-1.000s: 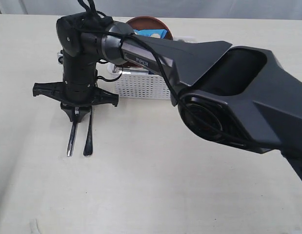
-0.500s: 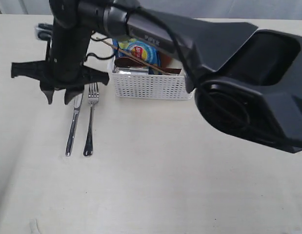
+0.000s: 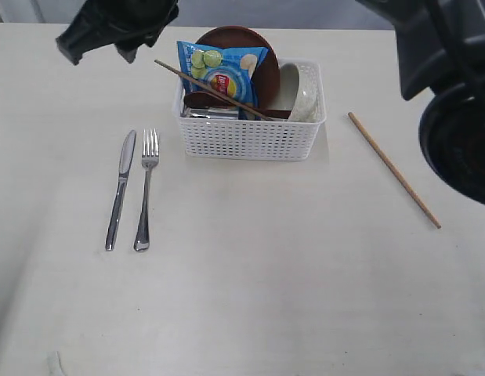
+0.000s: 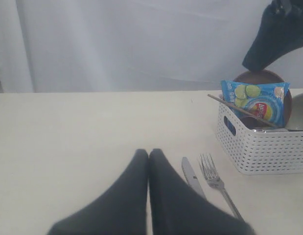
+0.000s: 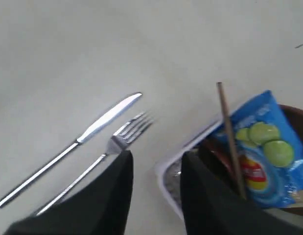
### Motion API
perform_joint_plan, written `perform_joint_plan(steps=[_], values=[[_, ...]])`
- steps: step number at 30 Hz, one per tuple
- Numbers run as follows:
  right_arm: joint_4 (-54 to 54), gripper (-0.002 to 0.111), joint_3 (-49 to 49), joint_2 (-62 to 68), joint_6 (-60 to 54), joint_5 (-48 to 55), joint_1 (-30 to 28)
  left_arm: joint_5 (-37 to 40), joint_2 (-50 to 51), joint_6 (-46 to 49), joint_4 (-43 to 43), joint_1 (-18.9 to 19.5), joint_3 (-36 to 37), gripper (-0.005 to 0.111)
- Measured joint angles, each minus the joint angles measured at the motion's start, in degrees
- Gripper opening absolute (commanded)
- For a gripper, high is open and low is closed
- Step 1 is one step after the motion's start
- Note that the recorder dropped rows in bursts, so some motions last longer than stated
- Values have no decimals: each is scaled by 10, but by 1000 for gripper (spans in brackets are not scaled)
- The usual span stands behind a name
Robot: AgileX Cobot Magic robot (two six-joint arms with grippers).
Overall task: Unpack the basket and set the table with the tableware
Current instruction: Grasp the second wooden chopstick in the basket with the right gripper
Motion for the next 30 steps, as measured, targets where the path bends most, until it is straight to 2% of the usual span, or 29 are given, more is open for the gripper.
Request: perform_joint_plan(steps=[7,9,13,16,30], values=[[75,34,0,12,-89,2,-88,0,0,0,0,0,0,0],[112,38,7,15,-141,2,-118,0,0,0,0,0,0,0],[162,56,40,17,-252,2,-157,0,0,0,0,0,0,0],[167,60,67,21,-297,2,-165,0,0,0,0,0,0,0],[181,60,83,77,-312,-54,-166,0,0,0,0,0,0,0]])
